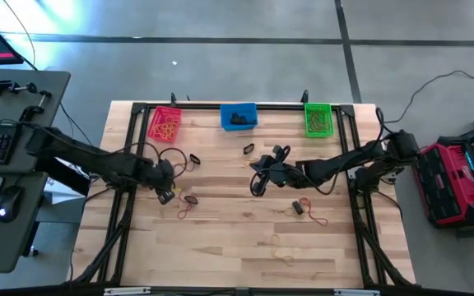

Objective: Sort rubber bands into baskets
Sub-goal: Put the yellow rubber band into the red bin

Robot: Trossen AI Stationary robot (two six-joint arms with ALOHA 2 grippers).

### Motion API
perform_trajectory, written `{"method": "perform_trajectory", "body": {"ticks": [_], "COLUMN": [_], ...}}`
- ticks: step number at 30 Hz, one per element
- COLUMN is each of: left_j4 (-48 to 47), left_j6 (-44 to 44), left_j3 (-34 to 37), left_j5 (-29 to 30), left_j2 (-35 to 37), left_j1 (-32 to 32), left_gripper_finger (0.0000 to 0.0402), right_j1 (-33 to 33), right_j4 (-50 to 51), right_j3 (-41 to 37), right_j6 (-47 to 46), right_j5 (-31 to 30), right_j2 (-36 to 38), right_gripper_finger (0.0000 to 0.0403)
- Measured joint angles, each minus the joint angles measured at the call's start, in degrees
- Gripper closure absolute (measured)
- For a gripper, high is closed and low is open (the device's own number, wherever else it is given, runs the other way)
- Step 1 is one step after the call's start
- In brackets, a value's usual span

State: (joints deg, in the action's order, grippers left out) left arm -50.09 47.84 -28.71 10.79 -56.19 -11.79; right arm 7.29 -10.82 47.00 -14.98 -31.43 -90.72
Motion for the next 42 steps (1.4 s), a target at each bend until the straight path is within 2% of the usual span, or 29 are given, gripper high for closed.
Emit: {"method": "perform_trajectory", "body": {"ticks": [12, 32, 36, 42], "left_j4": [-2.4, 2.0, 2.1, 2.0], "left_j6": [3.0, 3.0, 2.6, 0.4], "left_j3": [0.0, 1.5, 1.9, 1.1], "left_j5": [4.7, 3.0, 2.7, 2.7], "left_j2": [-12.2, -14.5, -14.3, -14.1], "left_j1": [0.2, 0.5, 0.9, 0.9], "left_gripper_finger": [0.0291, 0.0293, 0.0319, 0.0390], "right_j1": [0.0, 0.0, 0.0, 0.0], "right_j4": [0.0, 0.2, 0.3, 0.3], "right_j3": [0.0, 0.0, 0.0, 0.0], "right_j6": [0.0, 0.0, 0.6, 1.0], "right_j5": [0.1, 0.1, 0.1, 0.1], "right_j2": [0.0, 0.0, 0.0, 0.0], "right_gripper_finger": [0.0403, 0.0403, 0.0403, 0.0403]}}
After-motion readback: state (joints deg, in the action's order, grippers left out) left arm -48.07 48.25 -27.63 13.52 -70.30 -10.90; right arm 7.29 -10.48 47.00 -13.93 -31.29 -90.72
